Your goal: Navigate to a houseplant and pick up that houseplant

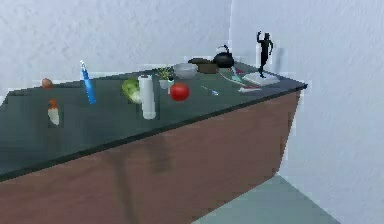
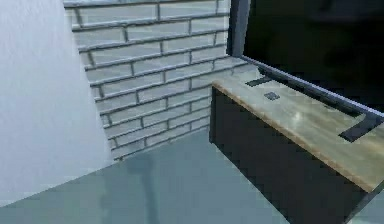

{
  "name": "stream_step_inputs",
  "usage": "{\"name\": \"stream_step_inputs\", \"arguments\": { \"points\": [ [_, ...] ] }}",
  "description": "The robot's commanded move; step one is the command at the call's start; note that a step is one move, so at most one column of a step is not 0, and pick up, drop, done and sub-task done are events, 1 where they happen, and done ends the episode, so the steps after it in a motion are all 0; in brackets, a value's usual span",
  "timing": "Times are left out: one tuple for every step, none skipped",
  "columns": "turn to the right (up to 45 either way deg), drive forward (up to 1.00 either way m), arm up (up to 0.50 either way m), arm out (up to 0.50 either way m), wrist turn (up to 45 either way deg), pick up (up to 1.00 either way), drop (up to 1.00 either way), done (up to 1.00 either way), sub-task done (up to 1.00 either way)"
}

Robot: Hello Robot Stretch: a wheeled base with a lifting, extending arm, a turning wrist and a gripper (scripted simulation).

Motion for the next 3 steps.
{"name": "stream_step_inputs", "arguments": {
  "points": [
    [-6.0, 0.0, 0.0, 0.0, 0.0, 0.0, 0.0, 0.0, 0.0],
    [0.0, 0.25, 0.0, 0.0, 0.0, 0.0, 0.0, 0.0, 0.0],
    [-45.0, 0.0, 0.0, 0.0, 0.0, 0.0, 0.0, 0.0, 0.0]
  ]
}}
